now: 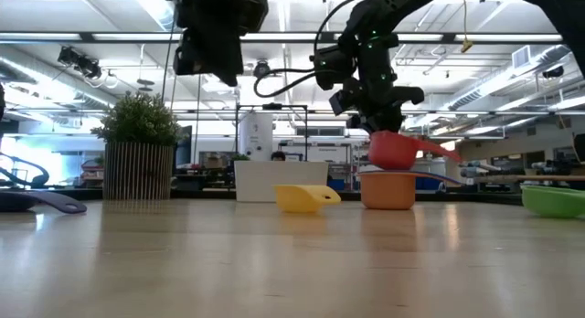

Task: Nest measuring cups in basket
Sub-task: Stack the red measuring cup on top of the blue measuring cup

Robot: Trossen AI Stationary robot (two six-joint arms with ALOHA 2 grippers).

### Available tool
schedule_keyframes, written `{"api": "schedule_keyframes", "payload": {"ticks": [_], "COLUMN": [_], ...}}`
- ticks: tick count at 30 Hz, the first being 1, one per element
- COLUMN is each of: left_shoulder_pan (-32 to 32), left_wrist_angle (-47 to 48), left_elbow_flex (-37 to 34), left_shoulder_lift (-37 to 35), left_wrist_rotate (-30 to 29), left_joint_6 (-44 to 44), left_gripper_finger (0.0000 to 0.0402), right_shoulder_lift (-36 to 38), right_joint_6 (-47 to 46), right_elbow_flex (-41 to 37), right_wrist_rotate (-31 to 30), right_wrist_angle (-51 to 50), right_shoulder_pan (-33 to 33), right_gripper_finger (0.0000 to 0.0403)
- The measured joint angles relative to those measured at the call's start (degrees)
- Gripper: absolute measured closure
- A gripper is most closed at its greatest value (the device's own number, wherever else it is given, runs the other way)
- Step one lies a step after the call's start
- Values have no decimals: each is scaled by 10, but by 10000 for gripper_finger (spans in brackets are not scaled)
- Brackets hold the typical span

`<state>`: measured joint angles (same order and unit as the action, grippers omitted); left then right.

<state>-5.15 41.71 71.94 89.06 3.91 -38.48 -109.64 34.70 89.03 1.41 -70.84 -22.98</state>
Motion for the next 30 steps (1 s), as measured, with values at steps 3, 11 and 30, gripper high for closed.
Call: {"api": "schedule_keyframes", "payload": {"ticks": [3,11,30], "left_shoulder_pan": [0,0,0], "left_wrist_angle": [0,1,1], "left_elbow_flex": [0,0,0], "left_shoulder_lift": [0,0,1], "left_wrist_rotate": [-4,-12,-11], "left_joint_6": [1,1,8], "left_gripper_finger": [299,299,299], "right_shoulder_lift": [0,0,0], "right_joint_6": [6,17,14], "right_elbow_flex": [0,0,0], "right_wrist_rotate": [1,-15,-11], "right_wrist_angle": [2,1,18], "right_shoulder_pan": [6,13,16], "right_gripper_finger": [393,368,361]}}
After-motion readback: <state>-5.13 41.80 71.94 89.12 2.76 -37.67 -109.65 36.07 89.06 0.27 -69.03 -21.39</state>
